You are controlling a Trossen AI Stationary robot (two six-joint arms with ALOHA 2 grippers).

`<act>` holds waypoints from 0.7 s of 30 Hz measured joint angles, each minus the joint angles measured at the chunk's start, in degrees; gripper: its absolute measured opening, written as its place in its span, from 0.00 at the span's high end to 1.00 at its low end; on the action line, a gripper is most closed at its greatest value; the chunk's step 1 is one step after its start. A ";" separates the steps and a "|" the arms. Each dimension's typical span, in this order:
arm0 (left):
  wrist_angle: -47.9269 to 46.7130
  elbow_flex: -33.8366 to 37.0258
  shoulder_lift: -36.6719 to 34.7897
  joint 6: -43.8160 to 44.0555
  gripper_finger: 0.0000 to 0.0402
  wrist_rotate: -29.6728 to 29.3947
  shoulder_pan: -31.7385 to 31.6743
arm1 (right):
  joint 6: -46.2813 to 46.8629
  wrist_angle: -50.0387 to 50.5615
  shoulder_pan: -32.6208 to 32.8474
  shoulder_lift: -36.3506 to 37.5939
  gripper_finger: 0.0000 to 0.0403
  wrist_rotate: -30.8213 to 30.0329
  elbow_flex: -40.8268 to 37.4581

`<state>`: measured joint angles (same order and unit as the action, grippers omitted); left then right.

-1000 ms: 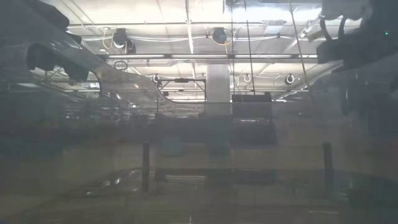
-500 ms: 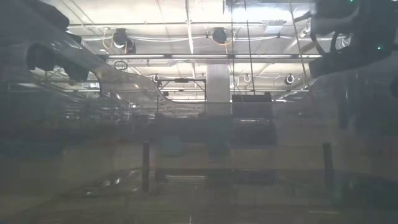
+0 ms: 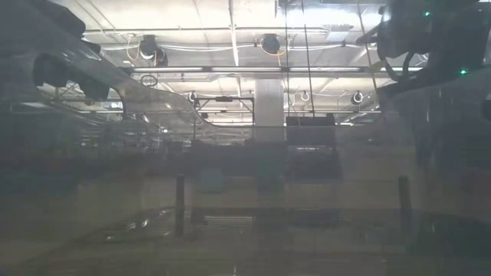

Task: Sort & place blocks by color
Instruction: Put the bottom right brown block into the white bin

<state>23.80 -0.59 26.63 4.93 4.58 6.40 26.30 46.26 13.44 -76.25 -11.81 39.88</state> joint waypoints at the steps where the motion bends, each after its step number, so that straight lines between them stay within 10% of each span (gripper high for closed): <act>1: 0.01 0.01 0.01 0.02 0.23 0.01 0.02 | 0.00 0.00 -0.01 -0.29 0.39 0.00 0.00; 10: 0.01 -0.01 0.00 0.01 0.23 0.00 0.00 | -0.23 -0.84 0.01 -2.30 0.73 -0.40 0.09; 21: -0.01 -0.02 -0.02 -0.01 0.23 -0.01 0.02 | 1.34 -1.38 -0.01 1.11 0.73 -0.53 -0.07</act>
<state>23.79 -0.60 26.61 4.93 4.58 6.41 27.63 44.88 13.43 -75.13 -12.34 39.81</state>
